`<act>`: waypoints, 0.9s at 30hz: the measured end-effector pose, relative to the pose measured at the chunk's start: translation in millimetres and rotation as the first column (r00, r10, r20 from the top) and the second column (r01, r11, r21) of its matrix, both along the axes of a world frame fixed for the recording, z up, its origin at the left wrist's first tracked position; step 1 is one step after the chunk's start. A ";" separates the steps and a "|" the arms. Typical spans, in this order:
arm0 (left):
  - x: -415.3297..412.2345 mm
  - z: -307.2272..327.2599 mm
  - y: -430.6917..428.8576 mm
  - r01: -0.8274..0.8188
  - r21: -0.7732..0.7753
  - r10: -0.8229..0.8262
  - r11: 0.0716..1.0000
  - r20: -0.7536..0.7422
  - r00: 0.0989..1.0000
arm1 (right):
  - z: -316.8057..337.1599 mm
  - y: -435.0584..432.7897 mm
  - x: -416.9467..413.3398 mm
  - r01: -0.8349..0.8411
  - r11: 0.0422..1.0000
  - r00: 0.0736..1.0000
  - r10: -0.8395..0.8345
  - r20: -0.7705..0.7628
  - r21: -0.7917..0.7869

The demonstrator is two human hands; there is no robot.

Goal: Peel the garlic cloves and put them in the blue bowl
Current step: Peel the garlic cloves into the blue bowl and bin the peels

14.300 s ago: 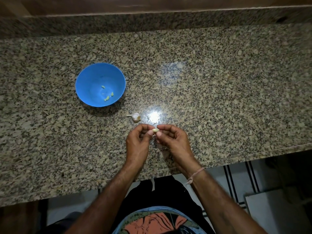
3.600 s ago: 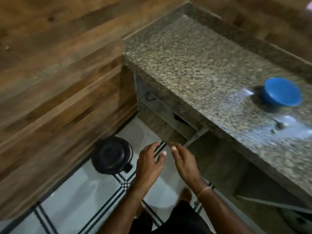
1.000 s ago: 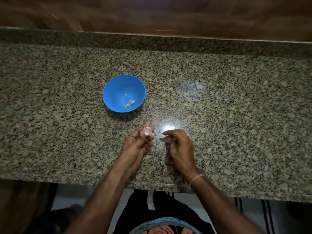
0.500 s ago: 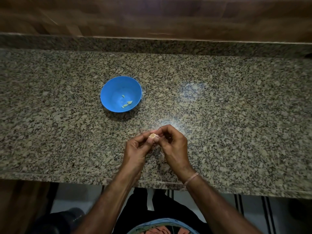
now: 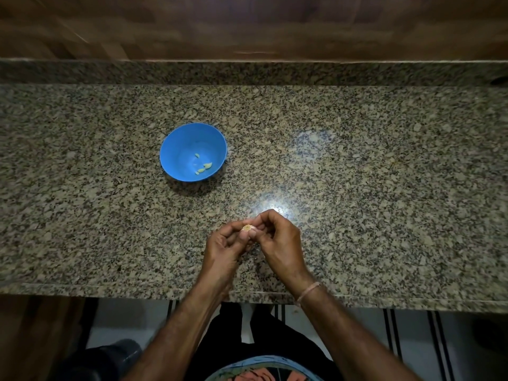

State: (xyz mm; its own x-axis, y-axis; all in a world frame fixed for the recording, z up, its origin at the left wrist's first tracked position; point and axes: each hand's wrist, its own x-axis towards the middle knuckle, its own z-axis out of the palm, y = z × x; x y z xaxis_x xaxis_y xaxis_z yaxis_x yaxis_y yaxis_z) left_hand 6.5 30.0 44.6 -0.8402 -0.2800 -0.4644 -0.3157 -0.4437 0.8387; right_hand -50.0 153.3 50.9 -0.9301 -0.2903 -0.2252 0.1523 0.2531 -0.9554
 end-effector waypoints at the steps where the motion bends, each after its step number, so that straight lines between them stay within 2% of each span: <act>1: 1.4 -0.2 -0.2 -0.004 0.001 0.004 1.000 -0.003 1.000 | 0.0 0.5 0.1 -0.018 1.000 1.000 0.018 -0.004 0.007; 6: 7.5 -6.1 -1.3 -0.003 -0.050 0.006 0.999 0.047 0.999 | -2.9 -2.3 2.9 -0.042 0.996 0.999 0.039 0.032 0.082; 8: 7.5 -10.6 -2.3 -0.008 -0.089 0.015 0.996 0.079 0.997 | -7.1 -6.6 4.4 -0.008 0.994 0.995 -0.004 0.102 0.111; 11: 5.1 -14.9 -2.4 -0.019 -0.155 0.037 0.988 0.114 0.993 | -14.4 -12.2 7.4 0.072 0.996 0.974 -0.082 0.211 0.053; 15: 1.6 -14.5 1.1 -0.071 -0.132 0.088 0.989 0.125 0.988 | -15.4 -16.3 10.1 0.116 0.991 0.983 -0.124 0.138 0.064; 20: -0.2 -20.4 -3.0 -0.099 -0.144 0.121 0.985 0.153 0.981 | -22.4 -16.9 4.9 0.029 0.987 0.999 -0.023 -0.042 0.157; 23: -1.3 -20.1 -13.8 -0.040 -0.324 0.093 0.945 0.151 0.984 | -29.3 -12.8 -0.1 0.040 0.979 0.993 -0.016 -0.118 0.202; 27: -18.4 -17.7 -35.5 0.106 -0.680 -0.018 0.726 0.135 0.991 | -33.8 -3.5 -4.6 0.017 0.981 0.999 -0.010 -0.037 0.193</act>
